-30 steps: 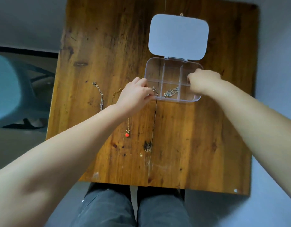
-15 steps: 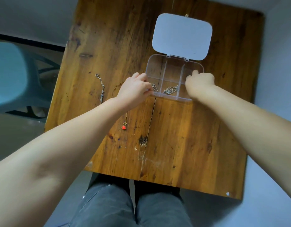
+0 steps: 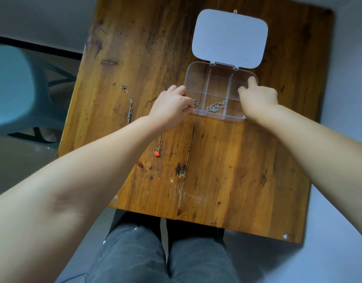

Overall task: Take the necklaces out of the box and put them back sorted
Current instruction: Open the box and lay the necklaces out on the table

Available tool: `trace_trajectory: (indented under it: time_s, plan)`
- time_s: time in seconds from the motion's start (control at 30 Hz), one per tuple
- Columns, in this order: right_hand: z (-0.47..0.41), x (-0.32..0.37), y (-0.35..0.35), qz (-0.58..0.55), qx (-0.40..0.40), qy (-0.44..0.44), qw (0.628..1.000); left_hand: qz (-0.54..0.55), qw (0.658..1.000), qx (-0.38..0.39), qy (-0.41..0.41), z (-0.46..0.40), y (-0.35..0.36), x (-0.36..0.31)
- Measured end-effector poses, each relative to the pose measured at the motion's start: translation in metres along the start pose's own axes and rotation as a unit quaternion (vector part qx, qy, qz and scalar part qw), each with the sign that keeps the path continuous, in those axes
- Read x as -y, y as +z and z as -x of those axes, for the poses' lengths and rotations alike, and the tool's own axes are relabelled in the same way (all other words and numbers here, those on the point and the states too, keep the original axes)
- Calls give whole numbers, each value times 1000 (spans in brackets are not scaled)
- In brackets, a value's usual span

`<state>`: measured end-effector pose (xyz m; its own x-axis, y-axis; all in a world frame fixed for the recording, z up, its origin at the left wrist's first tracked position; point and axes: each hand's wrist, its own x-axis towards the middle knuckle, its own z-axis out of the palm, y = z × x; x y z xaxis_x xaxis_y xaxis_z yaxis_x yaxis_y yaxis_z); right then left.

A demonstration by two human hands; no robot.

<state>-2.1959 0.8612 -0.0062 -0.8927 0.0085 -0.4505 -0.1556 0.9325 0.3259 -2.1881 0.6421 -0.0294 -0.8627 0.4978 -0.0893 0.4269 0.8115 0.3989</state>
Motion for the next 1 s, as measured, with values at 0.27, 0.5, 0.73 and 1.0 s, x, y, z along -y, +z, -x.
trace_trajectory:
  time_s: [0.27, 0.5, 0.73, 1.0]
  plan:
    - [-5, -17, 6, -147, -85, -52, 984, -3, 1000, 6, 0, -1, -2, 0]
    - [38, -34, -33, -610, -92, -59, 785, 21, 998, -62, -17, -8, -21, -28]
    - [88, -17, -43, -786, -100, -86, 605, 421, 896, 141, 6, -5, -47, -64]
    - [146, 49, -2, -775, -111, -7, 622, 412, 865, 278, -72, 16, -44, 7]
